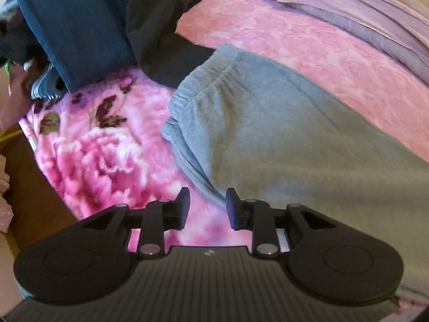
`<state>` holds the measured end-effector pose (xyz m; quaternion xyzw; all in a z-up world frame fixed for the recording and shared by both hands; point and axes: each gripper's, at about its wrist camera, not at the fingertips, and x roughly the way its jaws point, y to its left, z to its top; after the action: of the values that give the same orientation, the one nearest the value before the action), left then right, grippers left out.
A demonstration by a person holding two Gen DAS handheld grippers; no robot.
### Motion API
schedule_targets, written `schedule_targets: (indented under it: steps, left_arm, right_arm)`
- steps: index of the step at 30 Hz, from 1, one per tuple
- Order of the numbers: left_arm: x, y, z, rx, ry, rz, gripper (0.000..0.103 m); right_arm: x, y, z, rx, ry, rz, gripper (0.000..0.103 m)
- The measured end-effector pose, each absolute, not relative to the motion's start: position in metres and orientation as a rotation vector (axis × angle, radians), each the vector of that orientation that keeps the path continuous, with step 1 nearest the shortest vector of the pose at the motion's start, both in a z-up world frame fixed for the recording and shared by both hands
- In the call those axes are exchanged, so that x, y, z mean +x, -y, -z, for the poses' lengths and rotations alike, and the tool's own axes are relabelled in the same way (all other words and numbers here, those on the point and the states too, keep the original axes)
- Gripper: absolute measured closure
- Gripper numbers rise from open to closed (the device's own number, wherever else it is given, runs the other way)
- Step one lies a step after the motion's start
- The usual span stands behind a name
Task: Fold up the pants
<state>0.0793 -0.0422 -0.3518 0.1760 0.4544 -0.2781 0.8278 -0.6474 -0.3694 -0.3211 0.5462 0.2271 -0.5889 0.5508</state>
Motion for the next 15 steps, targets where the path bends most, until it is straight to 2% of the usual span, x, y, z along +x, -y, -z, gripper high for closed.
schedule_targets:
  steps: [3, 5, 7, 9, 15]
  left_arm:
    - [0.048, 0.05, 0.34, 0.381, -1.031, 0.693, 0.079]
    - [0.029, 0.057, 0.339, 0.284, -1.135, 0.766, 0.079]
    - [0.013, 0.066, 0.345, 0.142, -1.263, 0.806, 0.079]
    - [-0.002, 0.076, 0.356, 0.024, -1.384, 0.823, 0.079]
    - [-0.041, 0.101, 0.372, 0.005, -1.456, 0.894, 0.079]
  right_arm:
    - [-0.631, 0.345, 0.32, 1.403, -0.433, 1.271, 0.062]
    - [-0.609, 0.328, 0.334, 1.535, -0.372, 1.113, 0.065]
    - [-0.584, 0.318, 0.35, 1.627, -0.338, 0.992, 0.075]
    - [-0.561, 0.313, 0.366, 1.697, -0.344, 0.911, 0.079]
    - [-0.508, 0.304, 0.396, 1.797, -0.365, 0.781, 0.081]
